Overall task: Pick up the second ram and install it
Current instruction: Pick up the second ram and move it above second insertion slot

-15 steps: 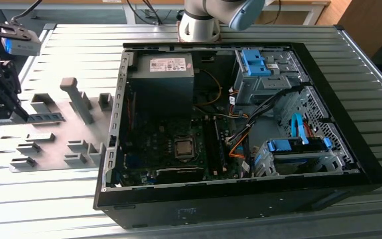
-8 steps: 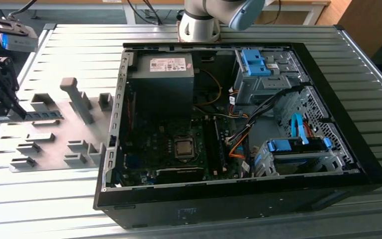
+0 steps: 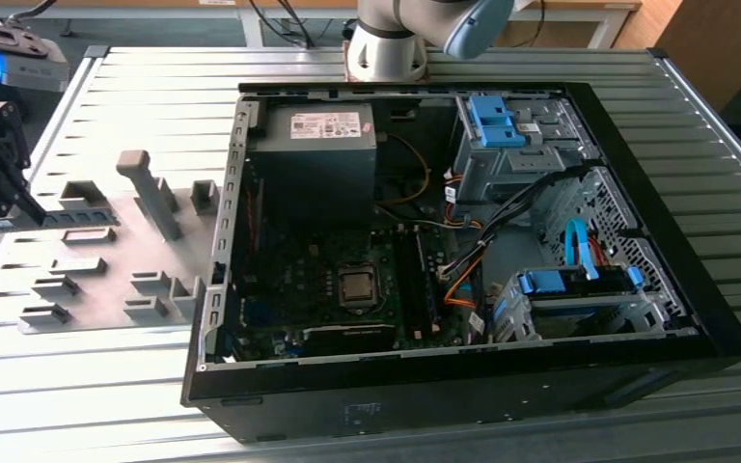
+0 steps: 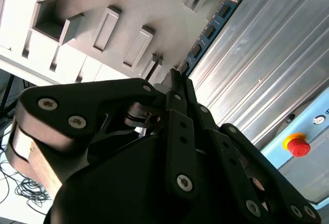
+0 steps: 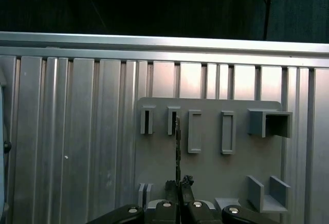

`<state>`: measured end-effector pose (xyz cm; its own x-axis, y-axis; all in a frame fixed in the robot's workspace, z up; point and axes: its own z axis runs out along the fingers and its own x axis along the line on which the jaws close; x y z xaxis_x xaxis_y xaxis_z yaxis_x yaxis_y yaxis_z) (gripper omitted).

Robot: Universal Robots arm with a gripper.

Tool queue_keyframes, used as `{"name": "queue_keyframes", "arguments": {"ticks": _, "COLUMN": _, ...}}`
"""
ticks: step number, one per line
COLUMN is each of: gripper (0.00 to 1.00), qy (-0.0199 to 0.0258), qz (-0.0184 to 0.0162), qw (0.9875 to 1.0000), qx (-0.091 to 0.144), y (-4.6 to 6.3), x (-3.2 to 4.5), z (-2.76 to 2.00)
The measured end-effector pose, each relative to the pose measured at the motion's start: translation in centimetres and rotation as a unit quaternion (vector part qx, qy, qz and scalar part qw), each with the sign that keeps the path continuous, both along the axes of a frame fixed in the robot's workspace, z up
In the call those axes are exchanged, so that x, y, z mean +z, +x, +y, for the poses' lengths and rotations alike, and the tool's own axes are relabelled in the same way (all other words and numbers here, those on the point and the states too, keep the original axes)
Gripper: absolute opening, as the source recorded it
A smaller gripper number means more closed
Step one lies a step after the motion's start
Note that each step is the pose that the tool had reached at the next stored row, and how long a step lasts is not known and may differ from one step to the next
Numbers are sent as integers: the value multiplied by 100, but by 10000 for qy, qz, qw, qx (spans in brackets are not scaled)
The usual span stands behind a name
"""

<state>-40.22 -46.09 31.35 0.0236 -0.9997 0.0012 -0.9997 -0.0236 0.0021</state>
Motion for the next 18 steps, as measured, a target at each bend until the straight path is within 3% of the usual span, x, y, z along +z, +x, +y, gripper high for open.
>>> {"name": "queue_keyframes", "arguments": {"ticks": 18, "gripper": 14, "qy": 0, "qz": 0, "qw": 10000, "qx": 0, "y": 0, "x": 168, "z": 0}}
